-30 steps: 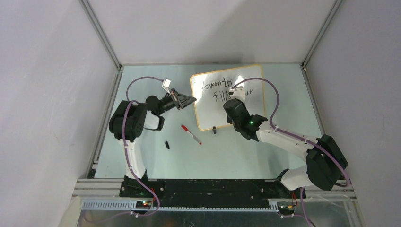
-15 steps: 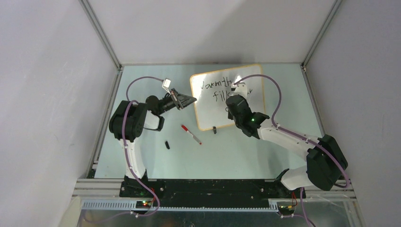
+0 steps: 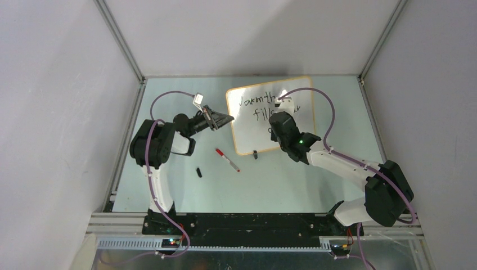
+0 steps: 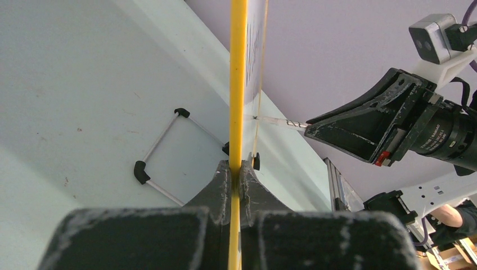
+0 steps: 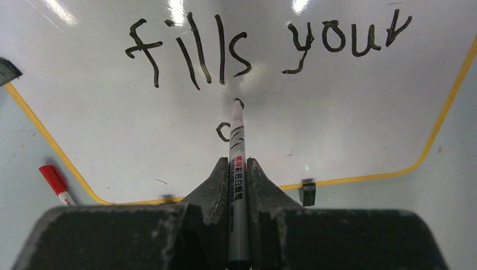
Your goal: Write a sentence on the whiteboard
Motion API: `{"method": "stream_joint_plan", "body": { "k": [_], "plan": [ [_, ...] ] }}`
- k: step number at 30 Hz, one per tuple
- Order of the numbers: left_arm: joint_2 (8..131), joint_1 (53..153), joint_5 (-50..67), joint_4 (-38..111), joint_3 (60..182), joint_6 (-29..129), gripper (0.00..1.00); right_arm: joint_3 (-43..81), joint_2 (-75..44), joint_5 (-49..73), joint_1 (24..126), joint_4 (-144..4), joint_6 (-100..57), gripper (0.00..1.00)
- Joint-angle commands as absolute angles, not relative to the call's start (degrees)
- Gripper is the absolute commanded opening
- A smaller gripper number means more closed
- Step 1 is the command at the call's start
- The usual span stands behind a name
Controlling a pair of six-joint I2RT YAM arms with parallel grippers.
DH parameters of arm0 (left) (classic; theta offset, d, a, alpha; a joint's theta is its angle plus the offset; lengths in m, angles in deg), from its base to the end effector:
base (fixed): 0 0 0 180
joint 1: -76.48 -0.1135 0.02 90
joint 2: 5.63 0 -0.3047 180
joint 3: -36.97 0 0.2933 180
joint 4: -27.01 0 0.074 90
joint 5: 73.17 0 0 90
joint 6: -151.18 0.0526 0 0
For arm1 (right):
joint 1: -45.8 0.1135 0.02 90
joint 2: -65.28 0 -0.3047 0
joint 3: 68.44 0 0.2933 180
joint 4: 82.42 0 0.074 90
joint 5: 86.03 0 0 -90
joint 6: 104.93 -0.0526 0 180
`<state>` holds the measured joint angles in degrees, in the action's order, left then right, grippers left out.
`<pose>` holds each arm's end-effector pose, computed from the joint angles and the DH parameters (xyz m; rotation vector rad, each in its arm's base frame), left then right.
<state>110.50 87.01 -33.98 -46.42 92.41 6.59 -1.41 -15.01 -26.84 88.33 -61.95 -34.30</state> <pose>0.3881 -0.1136 0.1550 0.2451 1.6029 -1.4967 0.2785 0.2189 0.2804 -0.1154 2.0657 0.0792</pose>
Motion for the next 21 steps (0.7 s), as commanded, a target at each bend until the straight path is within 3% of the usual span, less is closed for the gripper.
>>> {"method": "stream_joint_plan", "body": {
  "k": [1, 21],
  "plan": [
    [108.71, 87.47, -35.03, -48.67, 93.40, 6.51, 0.00, 1.09, -14.98, -27.89, 88.45, -61.15, -35.07, 0.00],
    [108.62, 87.48, -35.16, -48.64, 93.40, 6.62, 0.00, 1.11, -16.90, -28.32, 89.85, -56.17, -37.04, 0.00]
  ]
}}
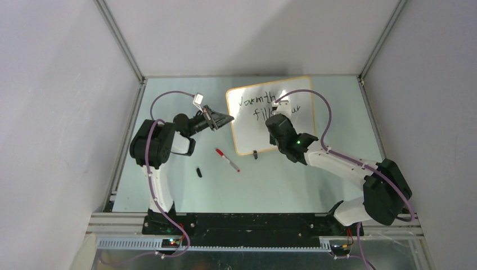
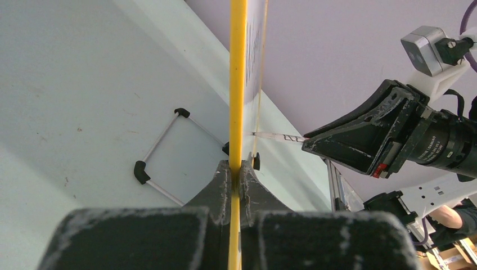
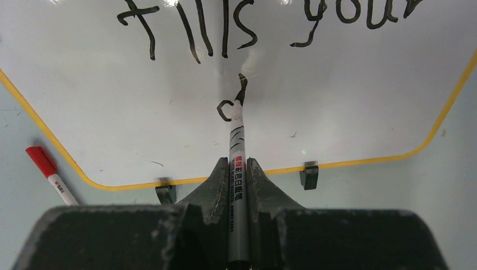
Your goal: Write a sentence on the whiteboard
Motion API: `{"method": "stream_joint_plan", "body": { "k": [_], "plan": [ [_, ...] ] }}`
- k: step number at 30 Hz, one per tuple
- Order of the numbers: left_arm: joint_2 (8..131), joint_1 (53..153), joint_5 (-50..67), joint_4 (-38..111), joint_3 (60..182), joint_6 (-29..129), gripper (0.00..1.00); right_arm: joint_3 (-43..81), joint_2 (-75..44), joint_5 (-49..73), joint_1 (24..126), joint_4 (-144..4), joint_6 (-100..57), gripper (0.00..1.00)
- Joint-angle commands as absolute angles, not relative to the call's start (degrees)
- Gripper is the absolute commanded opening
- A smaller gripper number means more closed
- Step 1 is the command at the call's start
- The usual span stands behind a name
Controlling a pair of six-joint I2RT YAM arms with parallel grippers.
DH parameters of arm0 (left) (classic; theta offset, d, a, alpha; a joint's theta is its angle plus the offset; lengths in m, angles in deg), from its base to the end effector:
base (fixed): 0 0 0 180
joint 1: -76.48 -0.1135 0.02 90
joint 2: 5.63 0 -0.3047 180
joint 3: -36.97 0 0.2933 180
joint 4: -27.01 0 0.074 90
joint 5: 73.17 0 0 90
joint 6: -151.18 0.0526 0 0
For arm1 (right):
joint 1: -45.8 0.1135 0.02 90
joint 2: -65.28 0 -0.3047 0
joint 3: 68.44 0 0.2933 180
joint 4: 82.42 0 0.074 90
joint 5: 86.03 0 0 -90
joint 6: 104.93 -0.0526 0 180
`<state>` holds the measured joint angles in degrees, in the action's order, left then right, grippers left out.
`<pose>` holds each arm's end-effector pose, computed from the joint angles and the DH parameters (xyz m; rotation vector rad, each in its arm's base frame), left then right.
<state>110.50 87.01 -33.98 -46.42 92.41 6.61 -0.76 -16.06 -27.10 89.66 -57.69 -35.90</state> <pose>0.3881 -0.1136 0.1550 0.2454 1.6028 -1.4965 0.2729 0.2246 0.2715 -0.1409 2.1274 0.0518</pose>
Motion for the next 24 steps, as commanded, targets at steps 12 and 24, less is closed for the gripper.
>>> {"method": "stream_joint_plan", "body": {
  "k": [12, 24],
  "plan": [
    [108.46, 87.52, -35.16, -48.71, 93.27, 6.77, 0.00, 1.11, -17.59, -29.03, 89.82, -54.13, -37.68, 0.00],
    [108.40, 87.49, -35.11, -48.67, 93.22, 6.84, 0.00, 1.11, -17.29, -30.00, 89.32, -52.81, -38.91, 0.00]
  ]
}}
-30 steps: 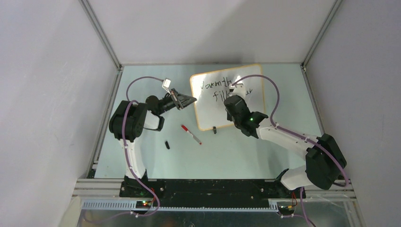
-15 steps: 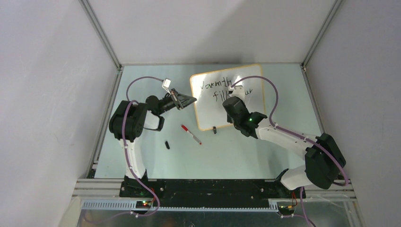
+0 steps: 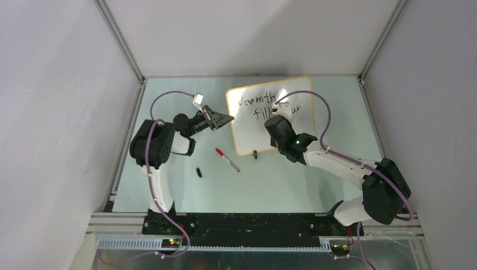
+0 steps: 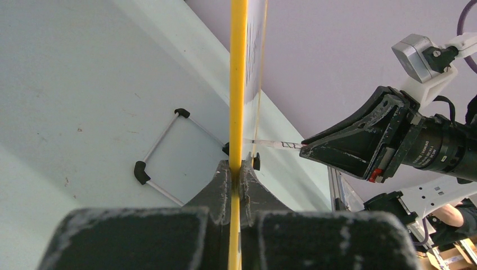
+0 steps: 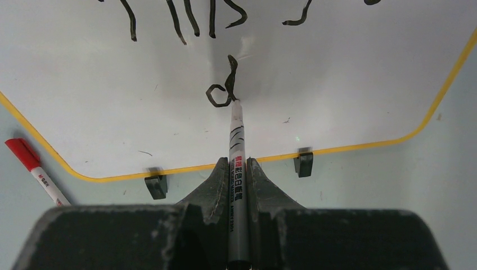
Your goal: Write a sentence on the whiteboard
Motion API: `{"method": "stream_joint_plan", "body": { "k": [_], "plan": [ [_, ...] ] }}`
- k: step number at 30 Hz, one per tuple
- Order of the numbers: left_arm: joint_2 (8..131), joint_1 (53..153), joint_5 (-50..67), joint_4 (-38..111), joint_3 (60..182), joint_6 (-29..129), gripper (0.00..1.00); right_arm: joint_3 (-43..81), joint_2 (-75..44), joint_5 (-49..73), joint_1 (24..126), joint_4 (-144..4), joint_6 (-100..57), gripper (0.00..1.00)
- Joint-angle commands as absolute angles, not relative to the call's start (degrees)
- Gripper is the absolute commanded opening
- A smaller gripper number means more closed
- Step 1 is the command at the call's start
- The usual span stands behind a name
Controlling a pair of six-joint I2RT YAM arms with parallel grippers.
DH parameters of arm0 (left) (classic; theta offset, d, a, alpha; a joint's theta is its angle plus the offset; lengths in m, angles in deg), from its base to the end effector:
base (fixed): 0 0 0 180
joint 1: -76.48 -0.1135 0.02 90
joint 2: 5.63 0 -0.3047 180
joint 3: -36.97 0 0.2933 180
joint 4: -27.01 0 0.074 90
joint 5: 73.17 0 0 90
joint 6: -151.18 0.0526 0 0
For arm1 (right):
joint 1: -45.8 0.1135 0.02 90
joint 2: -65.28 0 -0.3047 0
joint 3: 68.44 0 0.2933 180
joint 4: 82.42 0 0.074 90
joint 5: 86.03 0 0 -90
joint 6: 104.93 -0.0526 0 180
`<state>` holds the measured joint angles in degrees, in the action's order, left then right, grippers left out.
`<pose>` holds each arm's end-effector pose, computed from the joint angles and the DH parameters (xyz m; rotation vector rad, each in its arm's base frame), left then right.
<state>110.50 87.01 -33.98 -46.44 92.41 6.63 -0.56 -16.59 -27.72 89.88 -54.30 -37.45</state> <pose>0.3881 -0.1136 0.1550 0.2458 1.6023 -1.4961 0.2704 0.2234 0.2646 -0.1366 2.1738 0.0142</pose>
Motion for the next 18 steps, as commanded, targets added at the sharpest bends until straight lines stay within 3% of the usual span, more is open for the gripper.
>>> {"method": "stream_joint_plan", "body": {
  "k": [1, 14, 18],
  "plan": [
    [108.37, 87.48, -35.11, -48.67, 93.19, 6.85, 0.00, 1.11, -17.15, -30.10, 89.32, -52.75, -39.00, 0.00],
    [108.36, 87.52, -35.12, -48.66, 93.15, 6.86, 0.00, 0.82, -16.48, -30.66, 89.45, -52.56, -39.48, 0.00],
    [108.26, 87.49, -35.12, -48.72, 93.14, 6.86, 0.00, -2.69, -12.61, -29.59, 90.56, -59.24, -36.33, 0.00]
  ]
}}
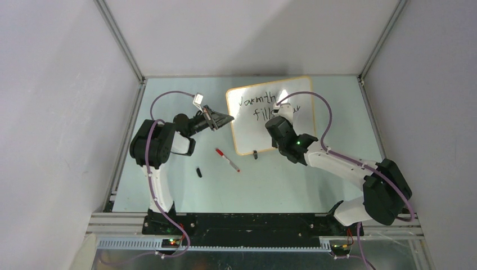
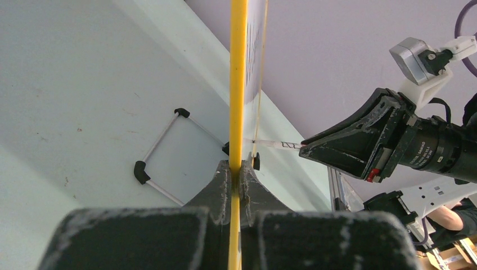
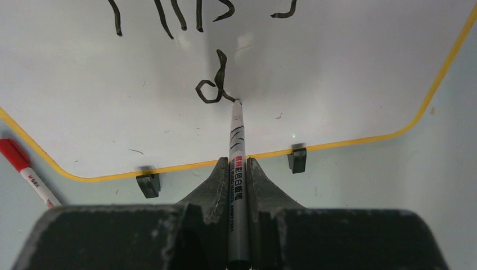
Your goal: Write a sentence on the whiteboard
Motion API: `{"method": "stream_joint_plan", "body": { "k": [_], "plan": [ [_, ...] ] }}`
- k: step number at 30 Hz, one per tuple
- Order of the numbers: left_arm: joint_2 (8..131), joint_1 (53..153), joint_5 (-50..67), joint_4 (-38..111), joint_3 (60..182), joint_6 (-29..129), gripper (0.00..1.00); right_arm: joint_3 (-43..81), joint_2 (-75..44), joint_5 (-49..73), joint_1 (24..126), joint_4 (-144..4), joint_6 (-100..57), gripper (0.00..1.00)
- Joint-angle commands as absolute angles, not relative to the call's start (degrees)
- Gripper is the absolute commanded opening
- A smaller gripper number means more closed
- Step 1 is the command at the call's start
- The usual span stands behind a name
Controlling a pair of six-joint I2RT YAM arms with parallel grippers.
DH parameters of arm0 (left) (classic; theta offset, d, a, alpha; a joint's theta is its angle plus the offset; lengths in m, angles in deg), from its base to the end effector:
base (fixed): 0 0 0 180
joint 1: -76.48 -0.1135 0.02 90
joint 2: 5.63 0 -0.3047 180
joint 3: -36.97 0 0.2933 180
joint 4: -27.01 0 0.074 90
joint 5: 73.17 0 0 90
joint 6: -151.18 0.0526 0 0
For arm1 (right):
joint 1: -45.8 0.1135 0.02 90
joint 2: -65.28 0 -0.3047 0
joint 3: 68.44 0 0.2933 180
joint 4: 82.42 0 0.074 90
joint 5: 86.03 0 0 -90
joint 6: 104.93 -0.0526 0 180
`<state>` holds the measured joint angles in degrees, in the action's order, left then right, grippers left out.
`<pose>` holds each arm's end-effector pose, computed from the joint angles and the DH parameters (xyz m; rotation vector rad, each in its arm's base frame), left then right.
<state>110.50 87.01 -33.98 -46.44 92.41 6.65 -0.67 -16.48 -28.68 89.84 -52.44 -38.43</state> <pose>0.3881 -0.1136 0.1550 0.2461 1.6022 -1.4959 0.2685 0.2202 0.2620 -0.1217 2.1918 -0.0160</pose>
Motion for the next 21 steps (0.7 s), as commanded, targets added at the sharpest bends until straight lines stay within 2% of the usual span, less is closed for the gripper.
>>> {"method": "stream_joint_plan", "body": {
  "k": [1, 7, 21],
  "plan": [
    [108.27, 87.48, -35.14, -48.72, 93.11, 6.86, 0.00, -4.61, -10.53, -29.25, 90.55, -60.67, -35.95, 0.00],
    [108.23, 87.50, -35.09, -48.73, 92.99, 6.99, 0.00, -11.46, -3.56, -28.07, 90.16, -69.14, -34.88, 0.00],
    [108.08, 87.49, -34.97, -48.74, 92.77, 7.14, 0.00, -10.31, -6.59, -26.28, 87.43, -67.93, -36.32, 0.00]
  ]
}}
